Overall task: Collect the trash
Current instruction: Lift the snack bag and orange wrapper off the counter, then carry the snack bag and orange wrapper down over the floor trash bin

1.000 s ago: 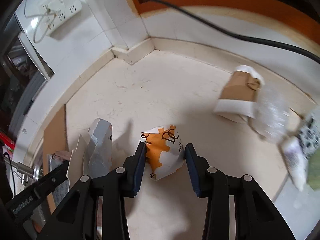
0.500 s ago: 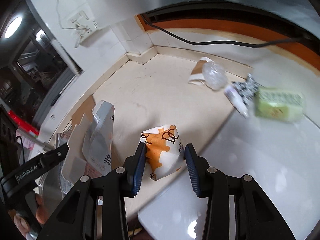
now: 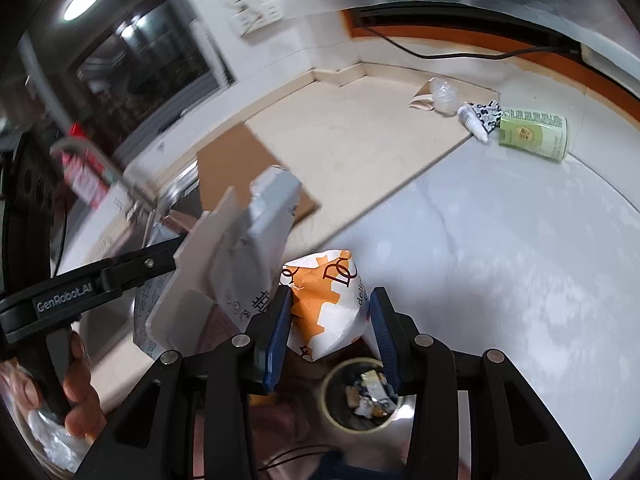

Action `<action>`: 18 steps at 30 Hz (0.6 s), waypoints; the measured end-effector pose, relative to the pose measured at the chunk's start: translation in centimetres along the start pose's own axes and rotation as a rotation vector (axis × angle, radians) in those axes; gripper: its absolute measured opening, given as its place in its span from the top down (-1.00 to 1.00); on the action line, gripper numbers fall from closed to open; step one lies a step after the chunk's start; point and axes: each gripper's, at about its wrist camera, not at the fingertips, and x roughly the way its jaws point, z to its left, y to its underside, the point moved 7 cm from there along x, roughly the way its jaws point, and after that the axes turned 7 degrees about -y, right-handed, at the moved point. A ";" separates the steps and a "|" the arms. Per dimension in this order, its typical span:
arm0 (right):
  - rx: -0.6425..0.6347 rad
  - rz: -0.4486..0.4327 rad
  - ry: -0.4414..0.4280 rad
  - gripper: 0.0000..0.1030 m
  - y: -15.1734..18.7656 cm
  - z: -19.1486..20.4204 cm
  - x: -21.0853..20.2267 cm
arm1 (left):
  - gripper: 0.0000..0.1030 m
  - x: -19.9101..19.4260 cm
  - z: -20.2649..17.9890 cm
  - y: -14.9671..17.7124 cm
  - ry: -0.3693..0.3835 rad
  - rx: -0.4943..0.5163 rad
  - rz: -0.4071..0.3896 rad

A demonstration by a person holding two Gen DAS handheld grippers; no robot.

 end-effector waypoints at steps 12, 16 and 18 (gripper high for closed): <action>-0.293 0.012 0.163 0.24 15.1 5.0 1.3 | 0.50 2.2 2.8 13.0 -0.161 0.151 -0.030; -0.317 0.057 0.182 0.24 19.7 4.6 4.0 | 0.50 5.1 3.6 16.2 -0.186 0.162 0.001; -0.303 0.082 0.180 0.24 21.4 3.8 5.4 | 0.50 7.0 4.1 17.7 -0.182 0.152 0.025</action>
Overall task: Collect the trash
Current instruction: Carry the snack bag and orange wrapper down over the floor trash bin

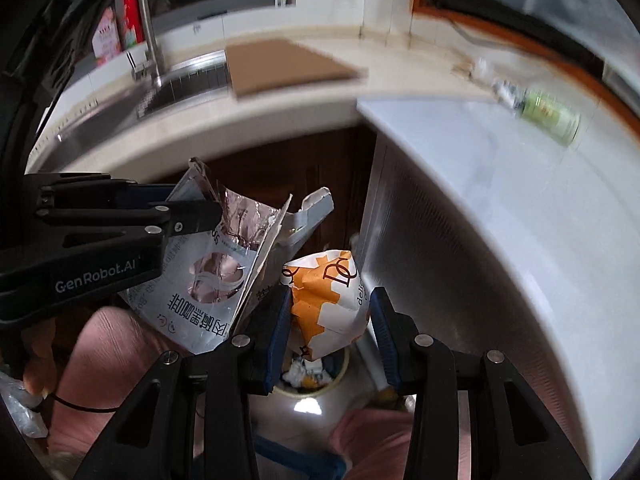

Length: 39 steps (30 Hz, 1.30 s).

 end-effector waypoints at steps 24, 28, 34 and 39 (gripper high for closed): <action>0.134 0.355 -0.032 0.23 15.0 -1.8 22.7 | 0.49 22.7 1.4 12.0 -0.041 -0.002 0.290; 0.203 0.391 -0.056 0.22 15.2 -2.9 24.7 | 0.49 24.9 1.8 12.3 -0.055 -0.013 0.327; 0.273 0.420 -0.070 0.22 15.0 -4.0 26.5 | 0.49 26.1 2.2 11.9 -0.062 -0.027 0.344; 0.277 0.432 -0.076 0.22 14.9 -3.9 26.7 | 0.49 26.1 2.3 11.7 -0.078 -0.021 0.337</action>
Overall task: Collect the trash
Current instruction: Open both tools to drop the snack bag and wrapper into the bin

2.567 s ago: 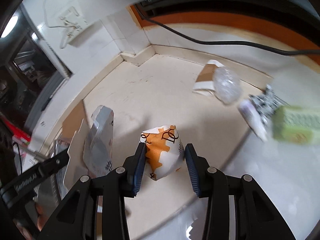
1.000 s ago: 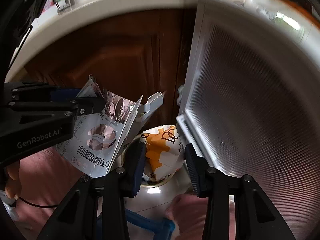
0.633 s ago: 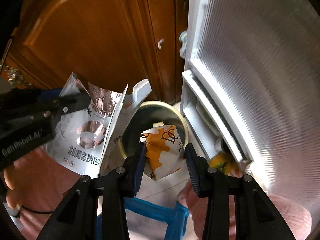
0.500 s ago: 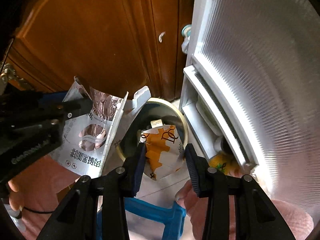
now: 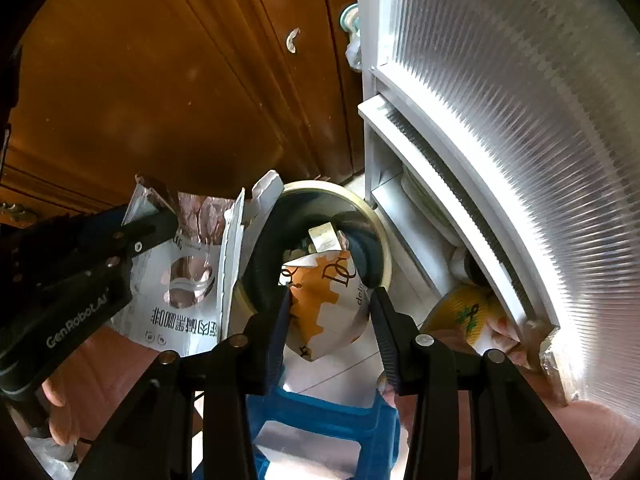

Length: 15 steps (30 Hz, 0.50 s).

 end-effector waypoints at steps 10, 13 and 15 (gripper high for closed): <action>0.011 -0.017 -0.008 -0.11 -0.9 0.0 0.4 | 0.02 -0.7 -0.9 -0.1 -0.008 0.048 -0.020; 0.010 -0.021 -0.014 -0.11 -1.1 0.2 0.7 | 0.01 -0.6 -0.6 -0.1 -0.005 0.033 -0.011; 0.005 -0.016 -0.012 -0.11 -1.1 0.2 0.8 | 0.01 -0.7 -0.3 0.0 -0.002 0.025 -0.002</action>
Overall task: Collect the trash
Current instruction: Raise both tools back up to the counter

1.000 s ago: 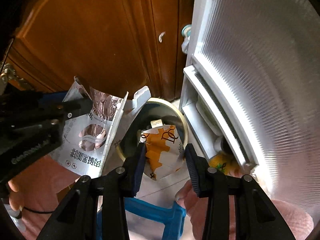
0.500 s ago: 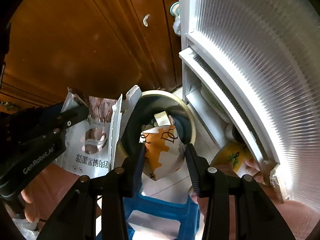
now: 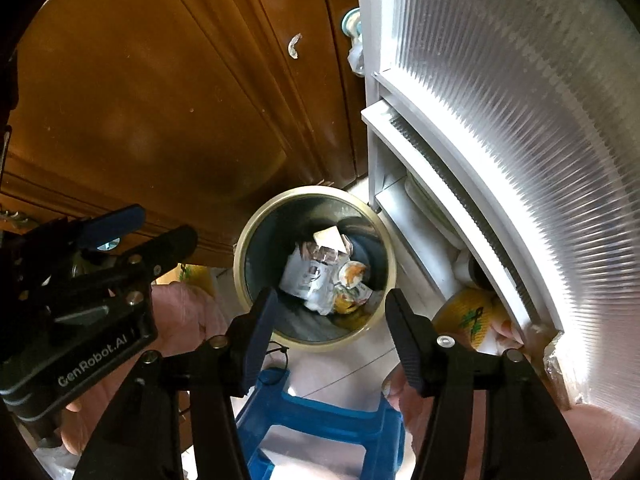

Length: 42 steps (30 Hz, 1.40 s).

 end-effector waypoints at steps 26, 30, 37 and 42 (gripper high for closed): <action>-0.043 0.013 0.009 -0.11 0.0 0.7 0.8 | 0.01 0.1 -0.7 0.4 0.011 0.018 0.009; -0.048 0.007 0.016 -0.11 0.0 0.6 0.7 | 0.01 0.0 -0.8 0.3 0.016 0.023 0.008; -0.068 -0.050 0.023 -0.11 -0.2 0.9 -1.4 | 0.01 -2.2 -1.0 0.2 0.028 0.040 -0.035; -0.129 -0.132 0.034 -0.11 -0.2 2.1 -4.8 | 0.01 -5.4 -1.1 0.0 0.037 0.040 -0.092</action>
